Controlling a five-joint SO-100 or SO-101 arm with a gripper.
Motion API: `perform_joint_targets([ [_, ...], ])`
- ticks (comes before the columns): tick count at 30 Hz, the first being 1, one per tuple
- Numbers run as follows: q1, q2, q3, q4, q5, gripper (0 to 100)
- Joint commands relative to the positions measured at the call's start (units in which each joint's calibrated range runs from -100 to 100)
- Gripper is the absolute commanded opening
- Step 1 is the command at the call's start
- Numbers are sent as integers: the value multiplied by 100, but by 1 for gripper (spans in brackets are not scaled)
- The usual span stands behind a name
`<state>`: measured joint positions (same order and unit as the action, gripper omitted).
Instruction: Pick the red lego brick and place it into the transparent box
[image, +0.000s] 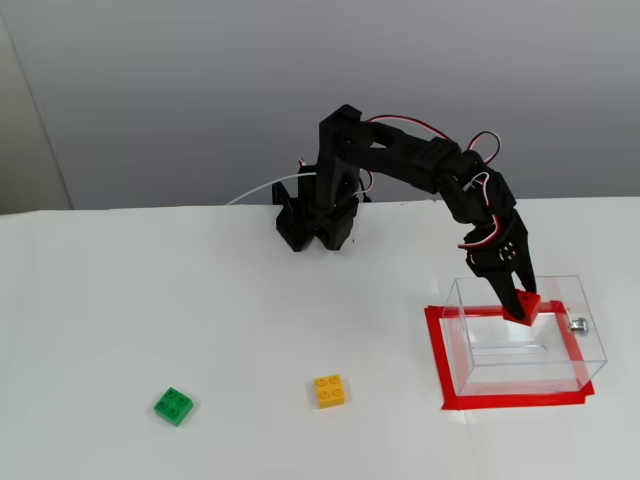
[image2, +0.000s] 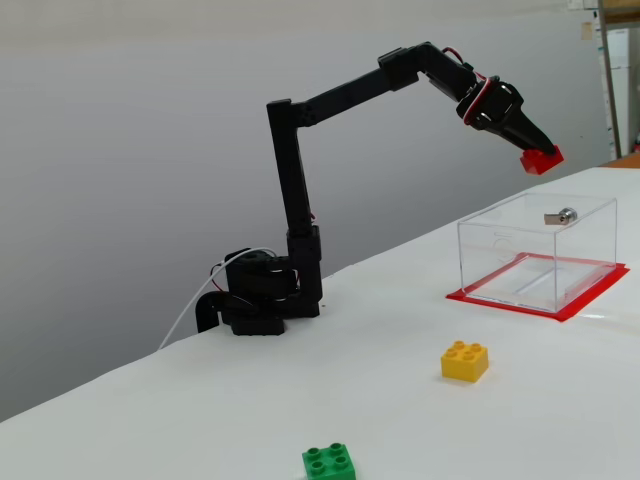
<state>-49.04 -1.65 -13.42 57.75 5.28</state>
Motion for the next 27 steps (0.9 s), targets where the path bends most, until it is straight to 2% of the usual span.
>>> perform_joint_targets([
  [1,-216,152,-431,-5,-6,13],
  [10,-601,262,-349,3,5,13],
  [27,-556,271,-195,299,0,13],
])
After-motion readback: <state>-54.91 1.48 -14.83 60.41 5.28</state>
